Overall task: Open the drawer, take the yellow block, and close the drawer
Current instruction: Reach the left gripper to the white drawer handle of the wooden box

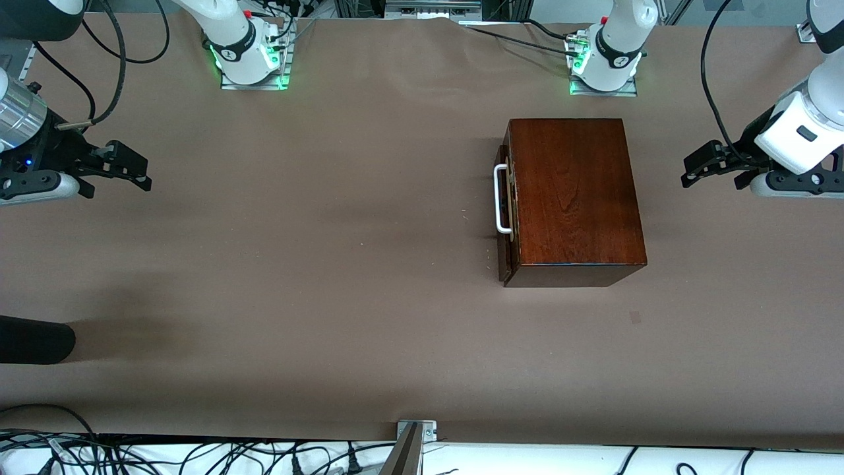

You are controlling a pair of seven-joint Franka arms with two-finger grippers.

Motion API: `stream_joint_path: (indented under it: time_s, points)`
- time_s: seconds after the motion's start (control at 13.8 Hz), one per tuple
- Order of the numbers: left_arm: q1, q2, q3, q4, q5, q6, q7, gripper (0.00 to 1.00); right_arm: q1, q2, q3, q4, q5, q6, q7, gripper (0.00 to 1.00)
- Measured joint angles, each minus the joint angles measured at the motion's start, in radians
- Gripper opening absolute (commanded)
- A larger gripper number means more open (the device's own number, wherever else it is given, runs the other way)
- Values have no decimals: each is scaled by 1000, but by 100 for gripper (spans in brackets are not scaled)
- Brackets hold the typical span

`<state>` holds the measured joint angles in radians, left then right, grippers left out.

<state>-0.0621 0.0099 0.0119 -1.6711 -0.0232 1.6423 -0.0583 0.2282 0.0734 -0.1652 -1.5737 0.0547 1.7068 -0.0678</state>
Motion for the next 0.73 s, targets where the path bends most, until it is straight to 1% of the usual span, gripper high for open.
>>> stream_joint_path:
  time_s: [0.36, 0.58, 0.73]
  points:
    - [-1, 1, 0, 7, 0, -20, 0, 100, 0, 0, 1, 0, 0, 0, 0, 100]
    - [-1, 15, -1, 29, 0, -39, 0, 100, 0, 0, 1, 0, 0, 0, 0, 100]
    - [-4, 23, -20, 40, 0, -62, 0, 100, 0, 0, 1, 0, 0, 0, 0, 100]
